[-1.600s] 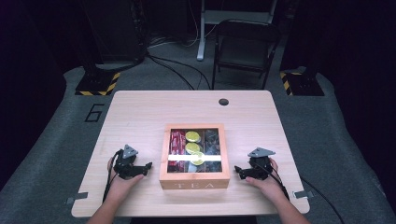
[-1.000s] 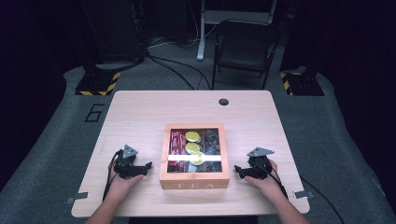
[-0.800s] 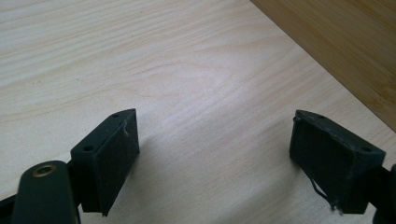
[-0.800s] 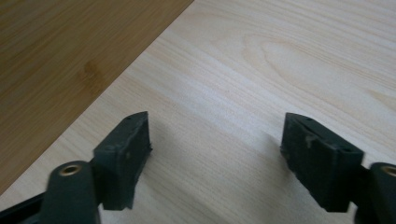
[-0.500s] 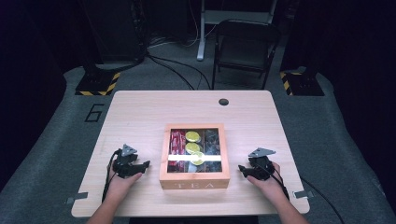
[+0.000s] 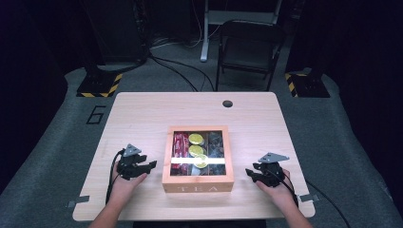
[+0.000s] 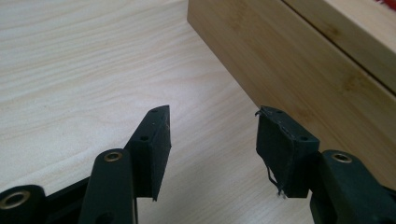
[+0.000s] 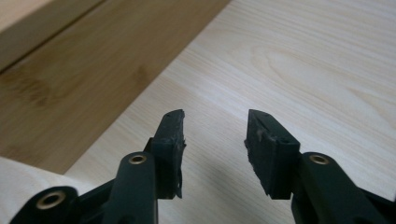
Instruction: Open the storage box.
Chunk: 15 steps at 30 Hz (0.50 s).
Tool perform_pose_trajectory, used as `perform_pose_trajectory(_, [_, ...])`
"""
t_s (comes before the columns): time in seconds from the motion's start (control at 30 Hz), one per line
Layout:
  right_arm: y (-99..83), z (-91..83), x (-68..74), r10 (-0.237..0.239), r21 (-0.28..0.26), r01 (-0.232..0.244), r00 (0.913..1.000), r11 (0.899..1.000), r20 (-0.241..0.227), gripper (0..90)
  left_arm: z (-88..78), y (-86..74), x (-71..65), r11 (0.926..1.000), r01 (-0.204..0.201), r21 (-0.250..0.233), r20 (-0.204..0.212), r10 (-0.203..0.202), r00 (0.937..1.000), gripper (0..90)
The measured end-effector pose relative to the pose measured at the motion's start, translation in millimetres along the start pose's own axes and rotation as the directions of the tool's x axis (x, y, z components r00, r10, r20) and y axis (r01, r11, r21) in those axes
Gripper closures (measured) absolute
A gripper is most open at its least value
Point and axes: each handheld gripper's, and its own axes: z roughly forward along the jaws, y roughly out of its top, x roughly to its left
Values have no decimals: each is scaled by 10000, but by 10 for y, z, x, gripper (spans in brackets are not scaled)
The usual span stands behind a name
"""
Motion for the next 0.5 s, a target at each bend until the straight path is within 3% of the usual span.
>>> perform_pose_trajectory(0.17, [35, -113, 95, -239, -530, 224, 9993, 9983, -279, 628, -59, 27, -42, 9998, -137, -109, 144, 139, 9998, 463])
perform_pose_trajectory(0.3, [59, -199, 131, 12, -706, -57, 9980, 9975, -638, 595, -82, 33, -94, 9997, -197, -172, 245, 201, 9995, 487])
perform_pose_trajectory(0.5, [141, -357, 197, -178, -1210, 115, 9985, 9926, -512, 596, -125, 65, -153, 9989, -398, -238, 183, 402, 9990, 487])
